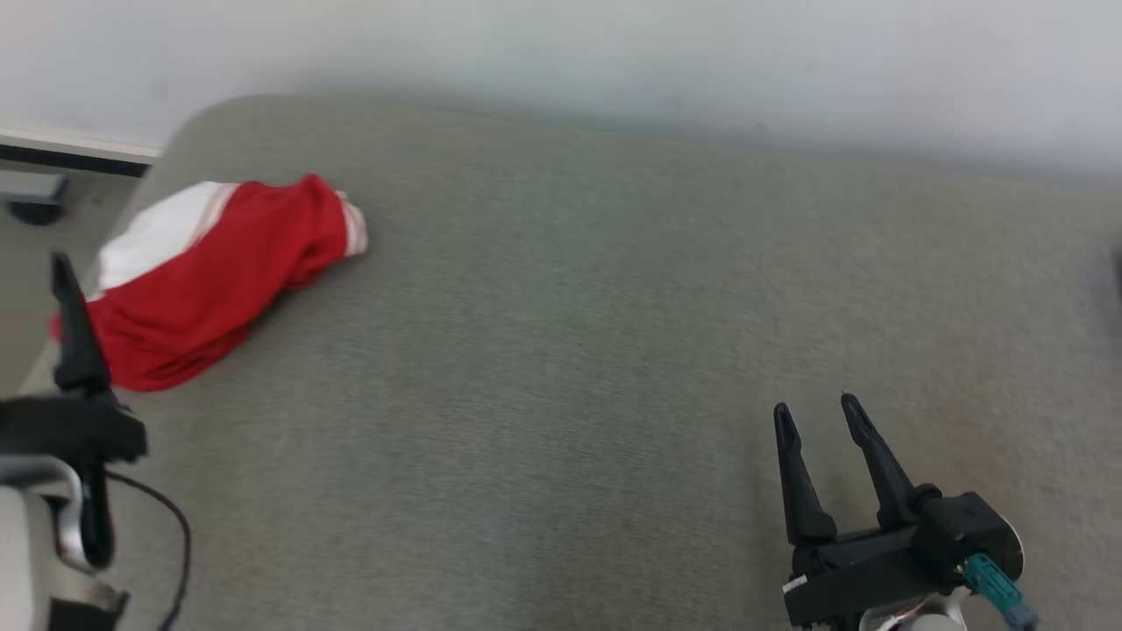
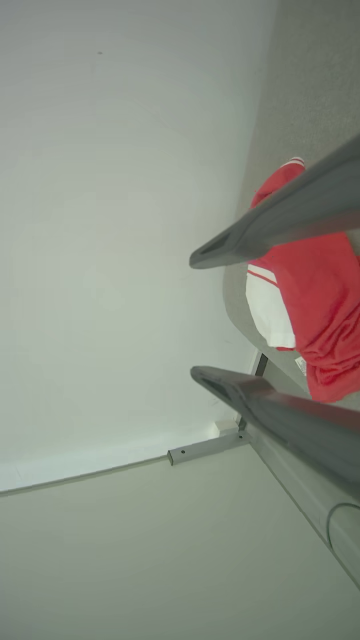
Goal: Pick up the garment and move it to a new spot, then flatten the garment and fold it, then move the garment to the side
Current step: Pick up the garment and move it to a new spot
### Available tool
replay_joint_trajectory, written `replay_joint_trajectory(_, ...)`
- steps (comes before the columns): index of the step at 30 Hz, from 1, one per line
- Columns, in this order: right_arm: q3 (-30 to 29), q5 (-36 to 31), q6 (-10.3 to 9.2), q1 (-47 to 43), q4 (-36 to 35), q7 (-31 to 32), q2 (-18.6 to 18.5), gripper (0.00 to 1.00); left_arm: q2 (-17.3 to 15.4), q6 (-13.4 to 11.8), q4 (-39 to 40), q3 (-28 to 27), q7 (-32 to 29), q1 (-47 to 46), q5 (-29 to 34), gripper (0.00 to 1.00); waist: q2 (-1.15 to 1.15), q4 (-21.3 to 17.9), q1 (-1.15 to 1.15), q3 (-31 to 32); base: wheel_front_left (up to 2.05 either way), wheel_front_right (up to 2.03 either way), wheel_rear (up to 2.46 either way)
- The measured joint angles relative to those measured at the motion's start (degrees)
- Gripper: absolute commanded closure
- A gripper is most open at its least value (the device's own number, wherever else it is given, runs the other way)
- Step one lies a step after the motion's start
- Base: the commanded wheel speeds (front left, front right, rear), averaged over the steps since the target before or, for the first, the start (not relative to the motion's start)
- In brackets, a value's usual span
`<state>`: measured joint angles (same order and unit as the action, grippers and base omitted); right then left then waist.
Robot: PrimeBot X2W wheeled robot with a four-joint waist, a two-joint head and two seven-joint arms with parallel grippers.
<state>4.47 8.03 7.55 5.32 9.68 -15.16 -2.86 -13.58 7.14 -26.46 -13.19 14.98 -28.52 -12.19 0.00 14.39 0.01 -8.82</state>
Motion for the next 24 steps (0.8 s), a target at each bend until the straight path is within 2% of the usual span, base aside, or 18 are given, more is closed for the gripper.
replay_joint_trajectory(12,0.09,1.14,0.0,3.15,-1.04,0.01,-0.03,0.0,-8.1,0.34,-12.51,1.36,-2.89,-12.87,-3.11,0.0,0.0,-10.87,0.0,-7.78,0.0,0.0,0.0)
replay_joint_trajectory(17,0.24,1.46,0.0,4.11,-1.43,0.01,-0.03,0.0,-11.05,0.36,-18.37,1.74,-6.9,-16.16,-5.63,0.0,0.01,-14.09,0.0,-10.68,0.0,0.0,0.0)
replay_joint_trajectory(24,0.22,1.44,0.0,4.41,-1.57,0.01,-0.03,0.0,-12.87,0.37,-25.5,1.45,-15.41,-18.93,-8.14,0.0,0.01,-16.67,-0.01,-13.68,0.0,0.0,0.0)
